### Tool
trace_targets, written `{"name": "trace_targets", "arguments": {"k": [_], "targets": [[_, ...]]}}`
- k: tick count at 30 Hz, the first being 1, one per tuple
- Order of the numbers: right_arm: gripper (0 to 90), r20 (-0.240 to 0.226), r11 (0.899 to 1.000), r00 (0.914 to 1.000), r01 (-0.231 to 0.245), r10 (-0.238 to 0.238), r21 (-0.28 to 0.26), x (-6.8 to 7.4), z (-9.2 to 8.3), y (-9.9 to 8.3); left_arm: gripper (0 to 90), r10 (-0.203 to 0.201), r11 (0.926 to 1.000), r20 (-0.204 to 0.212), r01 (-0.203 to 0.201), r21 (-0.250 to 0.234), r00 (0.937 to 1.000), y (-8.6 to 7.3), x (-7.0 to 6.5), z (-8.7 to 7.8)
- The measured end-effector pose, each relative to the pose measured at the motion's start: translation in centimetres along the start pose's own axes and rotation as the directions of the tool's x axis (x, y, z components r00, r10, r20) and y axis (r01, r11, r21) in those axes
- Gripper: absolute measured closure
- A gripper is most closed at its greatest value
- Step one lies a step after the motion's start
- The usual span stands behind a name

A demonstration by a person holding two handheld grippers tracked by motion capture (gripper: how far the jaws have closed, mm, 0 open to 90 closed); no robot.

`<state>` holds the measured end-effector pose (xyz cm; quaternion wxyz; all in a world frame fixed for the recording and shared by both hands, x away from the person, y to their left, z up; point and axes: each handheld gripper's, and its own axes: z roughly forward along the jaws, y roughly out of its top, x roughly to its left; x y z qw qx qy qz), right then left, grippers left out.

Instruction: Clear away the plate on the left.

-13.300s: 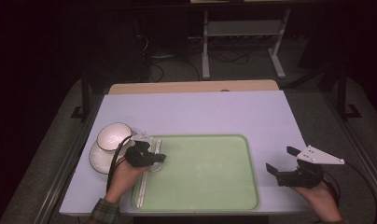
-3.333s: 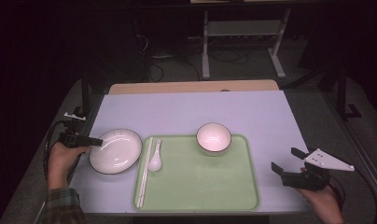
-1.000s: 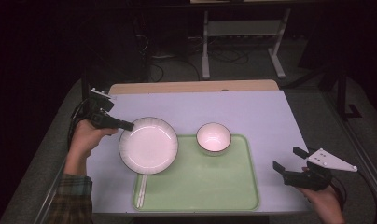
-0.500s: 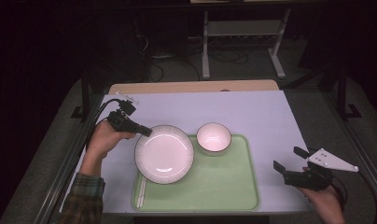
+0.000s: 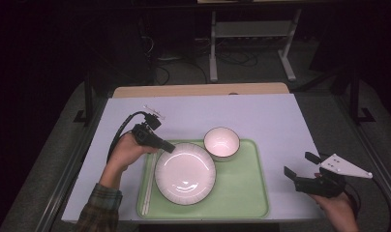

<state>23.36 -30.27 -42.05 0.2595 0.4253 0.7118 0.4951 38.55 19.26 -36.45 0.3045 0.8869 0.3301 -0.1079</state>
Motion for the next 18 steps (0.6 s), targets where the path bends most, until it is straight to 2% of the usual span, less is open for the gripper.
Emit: {"name": "trace_targets", "arguments": {"k": [4, 7, 14, 18], "targets": [[6.4, 0.002, 1.0, 1.0, -0.001, 0.001, -0.003, -0.1, 0.0, 0.0, 85.1, 0.015, 0.9997, 0.014, -0.015, 0.018, 0.9998, 0.0, -0.4, 1.2], [6.4, 0.003, 1.0, 1.0, -0.001, 0.001, -0.003, -0.1, -0.1, 0.0, 85.2, 0.012, 0.9998, 0.033, -0.012, 0.017, 0.9994, -0.2, -0.4, 1.5], [6.4, 0.001, 1.0, 1.0, 0.0, 0.0, 0.002, 0.0, 0.0, 0.0, 86.0, 0.015, 0.9998, 0.021, -0.015, 0.015, 0.9997, -0.6, -0.2, 2.0], [6.4, 0.001, 1.0, 1.0, 0.005, -0.005, 0.005, 0.0, 0.1, 0.0, 86.7, 0.037, 0.999, -0.002, -0.037, 0.026, 0.9993, -0.5, -0.1, 2.4]]}}
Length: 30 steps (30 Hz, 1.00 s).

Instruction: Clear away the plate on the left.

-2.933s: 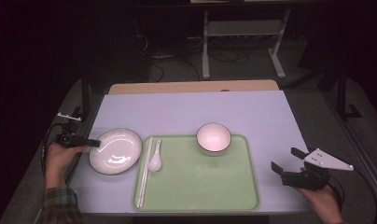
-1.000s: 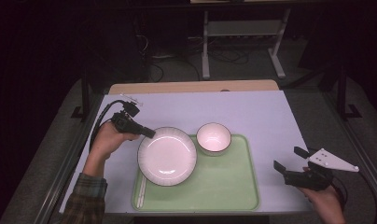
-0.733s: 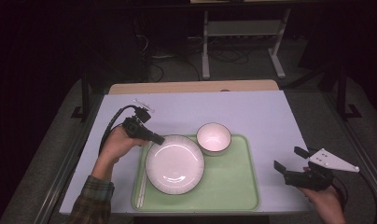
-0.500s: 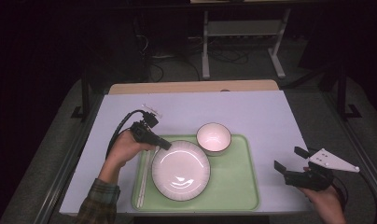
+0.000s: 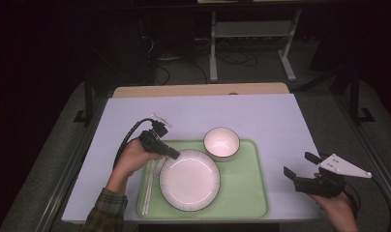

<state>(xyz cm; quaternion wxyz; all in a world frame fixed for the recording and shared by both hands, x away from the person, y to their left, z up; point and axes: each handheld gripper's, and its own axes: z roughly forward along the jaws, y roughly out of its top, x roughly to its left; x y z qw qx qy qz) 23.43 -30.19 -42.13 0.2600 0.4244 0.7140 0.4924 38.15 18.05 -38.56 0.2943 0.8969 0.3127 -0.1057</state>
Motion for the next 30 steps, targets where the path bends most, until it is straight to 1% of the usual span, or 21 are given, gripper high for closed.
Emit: {"name": "trace_targets", "arguments": {"k": [3, 7, 14, 17, 19, 22, 25, 30], "targets": [[6.4, -0.003, 1.0, 1.0, 0.003, -0.003, 0.007, 0.1, 0.1, 0.0, 87.0, 0.006, 1.0, -0.012, -0.006, 0.005, 0.9999, 0.1, 0.1, 0.4], [6.4, -0.005, 1.0, 1.0, 0.006, -0.006, 0.01, 0.1, 0.2, -0.1, 86.9, 0.007, 1.0, 0.011, -0.007, -0.007, 0.9999, -0.1, 0.4, 0.9], [6.4, -0.006, 1.0, 0.9999, 0.008, -0.008, 0.013, 0.1, 0.2, -0.1, 86.2, -0.006, 1.0, 0.004, 0.006, 0.0, 1.0, -0.4, 1.0, 1.8], [6.4, -0.007, 1.0, 0.9999, 0.01, -0.01, 0.014, 0.1, 0.2, -0.2, 86.0, -0.005, 1.0, 0.031, 0.004, 0.006, 0.9995, -0.4, 1.0, 2.5], [6.5, -0.007, 1.0, 0.9999, 0.011, -0.011, 0.015, 0.1, 0.2, -0.2, 85.8, 0.006, 1.0, 0.033, -0.006, 0.008, 0.9994, -0.3, 0.8, 2.8], [6.5, -0.007, 1.0, 0.9999, 0.01, -0.01, 0.014, 0.1, 0.2, -0.2, 85.7, 0.011, 0.9998, 0.038, -0.011, 0.013, 0.9992, -0.1, 0.8, 3.1], [6.5, -0.006, 1.0, 0.9999, 0.012, -0.012, 0.015, 0.1, 0.2, -0.2, 85.2, 0.01, 0.9997, 0.029, -0.011, 0.021, 0.9995, -0.2, 0.8, 3.2], [6.5, -0.006, 1.0, 0.9999, 0.012, -0.012, 0.014, 0.1, 0.1, -0.2, 83.9, 0.025, 0.9989, 0.002, -0.025, 0.039, 0.9997, -0.2, 0.7, 3.5]]}}
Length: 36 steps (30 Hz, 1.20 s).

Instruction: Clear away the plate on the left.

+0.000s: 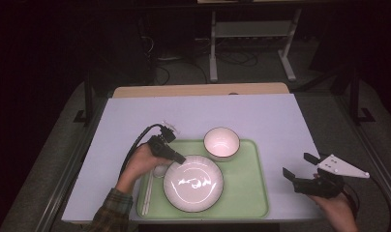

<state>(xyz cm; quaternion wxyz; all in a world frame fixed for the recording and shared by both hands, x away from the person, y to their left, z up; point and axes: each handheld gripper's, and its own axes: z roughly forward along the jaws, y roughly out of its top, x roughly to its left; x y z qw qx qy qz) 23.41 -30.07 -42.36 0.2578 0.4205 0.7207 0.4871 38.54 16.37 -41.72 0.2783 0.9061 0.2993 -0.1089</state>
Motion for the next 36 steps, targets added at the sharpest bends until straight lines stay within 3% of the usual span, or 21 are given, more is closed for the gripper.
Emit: {"name": "trace_targets", "arguments": {"k": [10, 16, 22, 27, 30, 32, 34, 36], "targets": [[6.5, -0.002, 1.0, 1.0, 0.004, -0.004, 0.003, 0.0, 0.0, 0.0, 80.4, 0.06, 0.9982, -0.032, -0.06, -0.003, 0.9977, -0.1, -0.3, 0.0], [6.5, -0.002, 1.0, 1.0, 0.004, -0.004, 0.0, 0.0, 0.0, 0.0, 60.1, 0.066, 0.9964, -0.044, -0.069, -0.051, 0.9968, -0.2, -0.3, -0.6], [6.5, -0.001, 1.0, 1.0, 0.005, -0.005, -0.001, 0.0, 0.0, 0.0, 38.6, 0.069, 0.9862, -0.068, -0.079, -0.146, 0.9953, -0.7, -0.5, -2.2], [6.5, 0.0, 1.0, 1.0, -0.001, 0.001, 0.0, 0.0, -0.1, 0.0, 27.1, 0.062, 0.969, -0.113, -0.087, -0.232, 0.9917, -1.8, -0.8, -3.8], [6.6, 0.001, 1.0, 1.0, -0.001, 0.001, -0.005, -0.1, -0.2, 0.0, 24.6, 0.068, 0.9523, -0.151, -0.109, -0.285, 0.9863, -2.8, -1.1, -5.0], [6.5, 0.002, 1.0, 1.0, -0.004, 0.004, -0.008, -0.1, -0.2, 0.1, 22.5, 0.072, 0.935, -0.182, -0.129, -0.33, 0.9808, -3.5, -1.3, -5.7], [6.5, 0.002, 1.0, 1.0, -0.005, 0.005, -0.008, -0.1, -0.3, 0.1, 22.6, 0.064, 0.9123, -0.193, -0.136, -0.386, 0.9791, -4.5, -1.6, -6.5], [6.5, 0.001, 1.0, 1.0, -0.003, 0.003, -0.011, -0.1, -0.3, 0.1, 22.5, 0.063, 0.8996, -0.213, -0.148, -0.411, 0.9751, -5.3, -1.9, -7.1]]}}
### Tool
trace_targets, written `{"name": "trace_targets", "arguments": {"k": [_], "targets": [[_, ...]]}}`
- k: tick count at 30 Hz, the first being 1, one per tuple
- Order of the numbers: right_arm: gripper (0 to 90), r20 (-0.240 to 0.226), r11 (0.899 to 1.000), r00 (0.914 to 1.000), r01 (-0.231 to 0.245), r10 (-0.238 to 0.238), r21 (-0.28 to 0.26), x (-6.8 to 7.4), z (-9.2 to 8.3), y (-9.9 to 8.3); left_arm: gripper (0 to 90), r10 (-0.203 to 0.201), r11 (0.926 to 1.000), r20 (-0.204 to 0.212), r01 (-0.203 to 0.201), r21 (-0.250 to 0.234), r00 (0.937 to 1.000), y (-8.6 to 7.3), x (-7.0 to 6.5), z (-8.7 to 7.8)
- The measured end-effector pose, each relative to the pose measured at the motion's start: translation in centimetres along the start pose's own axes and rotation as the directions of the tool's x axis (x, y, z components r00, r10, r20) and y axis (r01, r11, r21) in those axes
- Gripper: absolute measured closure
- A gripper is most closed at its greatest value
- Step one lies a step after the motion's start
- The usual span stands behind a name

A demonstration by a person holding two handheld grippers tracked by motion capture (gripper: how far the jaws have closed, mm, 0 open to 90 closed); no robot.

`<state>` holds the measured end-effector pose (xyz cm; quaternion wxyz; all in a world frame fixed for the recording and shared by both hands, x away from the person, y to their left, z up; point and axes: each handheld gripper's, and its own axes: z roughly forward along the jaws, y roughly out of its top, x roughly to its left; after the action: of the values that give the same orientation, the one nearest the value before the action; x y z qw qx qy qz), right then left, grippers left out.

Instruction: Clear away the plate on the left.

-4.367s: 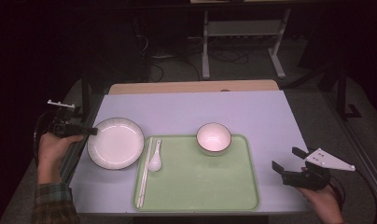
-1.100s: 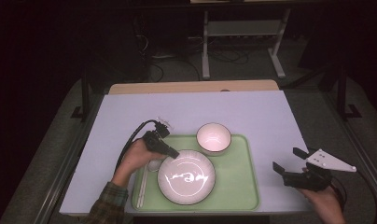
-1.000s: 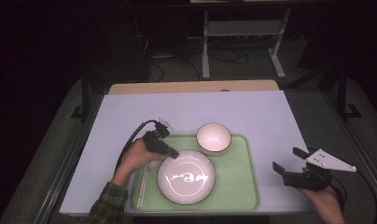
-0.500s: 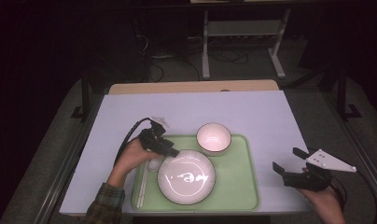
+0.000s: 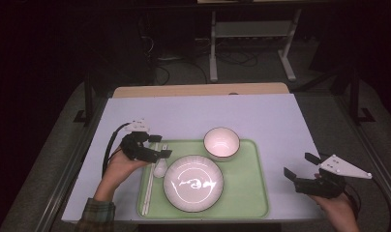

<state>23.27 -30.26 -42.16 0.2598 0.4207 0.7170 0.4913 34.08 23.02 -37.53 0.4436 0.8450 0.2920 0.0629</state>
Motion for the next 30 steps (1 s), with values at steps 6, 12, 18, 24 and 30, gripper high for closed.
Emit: {"name": "trace_targets", "arguments": {"k": [6, 12, 18, 24, 30], "targets": [[6.5, -0.001, 1.0, 1.0, 0.002, -0.002, -0.003, 0.1, 0.0, 0.1, 18.1, 0.004, 0.9953, -0.077, -0.012, -0.096, 0.997, -2.2, -0.5, -3.0], [6.5, -0.003, 1.0, 1.0, 0.005, -0.005, -0.01, 0.2, -0.1, 0.2, 15.9, -0.014, 0.9852, -0.135, -0.009, -0.171, 0.9907, -5.0, -0.8, -4.8], [6.5, -0.003, 1.0, 1.0, 0.004, -0.004, -0.011, 0.3, -0.2, 0.3, 15.4, -0.019, 0.9721, -0.181, -0.024, -0.233, 0.9833, -7.0, -1.4, -6.1], [6.5, -0.003, 1.0, 1.0, 0.006, -0.006, -0.013, 0.3, -0.2, 0.3, 14.3, -0.03, 0.976, -0.215, -0.018, -0.217, 0.9761, -9.2, -1.7, -6.7], [6.5, -0.003, 1.0, 1.0, 0.006, -0.006, -0.01, 0.4, -0.1, 0.3, 14.2, -0.042, 0.9774, -0.237, -0.009, -0.211, 0.9705, -10.8, -1.9, -7.3]]}}
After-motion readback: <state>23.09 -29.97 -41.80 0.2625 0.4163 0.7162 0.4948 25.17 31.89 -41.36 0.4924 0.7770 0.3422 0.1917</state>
